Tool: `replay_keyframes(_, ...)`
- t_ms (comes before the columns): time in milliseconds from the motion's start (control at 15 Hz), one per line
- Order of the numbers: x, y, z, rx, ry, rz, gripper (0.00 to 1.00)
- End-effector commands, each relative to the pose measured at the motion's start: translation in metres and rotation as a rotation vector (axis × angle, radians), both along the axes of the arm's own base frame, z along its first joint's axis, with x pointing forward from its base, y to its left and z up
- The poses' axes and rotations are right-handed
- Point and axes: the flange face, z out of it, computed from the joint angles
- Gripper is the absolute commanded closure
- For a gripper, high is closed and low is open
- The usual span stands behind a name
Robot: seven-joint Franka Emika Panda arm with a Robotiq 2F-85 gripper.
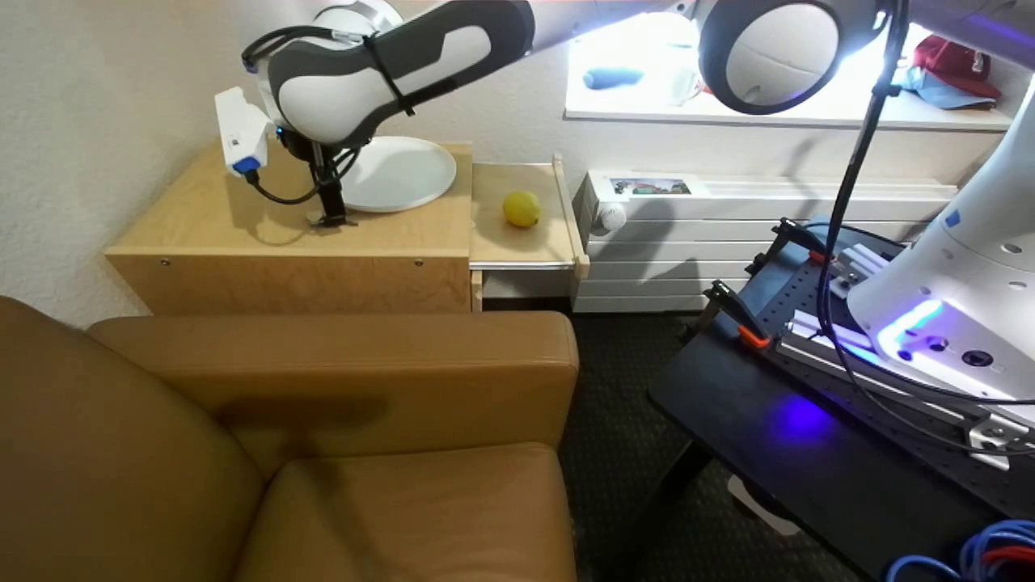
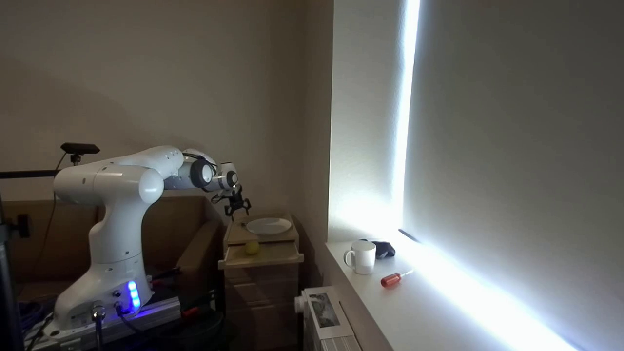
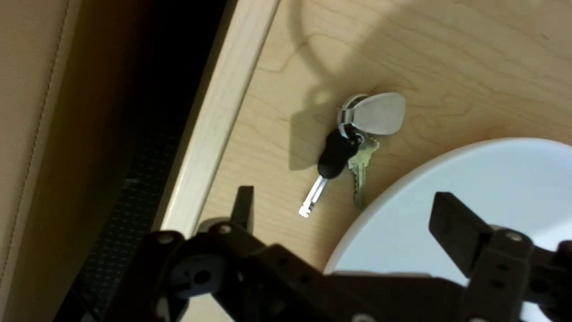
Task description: Move the keys from the counter top to the open shelf
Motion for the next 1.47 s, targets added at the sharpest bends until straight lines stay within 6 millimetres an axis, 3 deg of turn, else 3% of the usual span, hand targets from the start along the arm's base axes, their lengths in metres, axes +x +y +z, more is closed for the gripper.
replay_keyframes(0, 0.003, -0.003, -0.001, 0.011, 0.015, 0.046, 0.0)
replay_keyframes(267, 0.009, -0.011, 0.0, 0.08, 0.062, 0.081, 0.0)
replay_keyframes(533, 0.004, -0.016, -0.024, 0.059, 0.098, 0.058, 0.0)
replay_keyframes(800, -0.009, -0.001, -0.042, 0.071, 0.099, 0.075, 0.0)
replay_keyframes(867, -0.01, 0.003, -0.041, 0.069, 0.082, 0.063, 0.0)
replay_keyframes(933, -0.007, -0.005, -0.038, 0.045, 0.095, 0.063, 0.0)
replay_keyframes(1200, -0.011, 0.005, -0.034, 0.08, 0.091, 0.096, 0.0)
replay_keyframes(1400, -0.002, 0.003, -0.015, 0.138, 0.09, 0.086, 0.0)
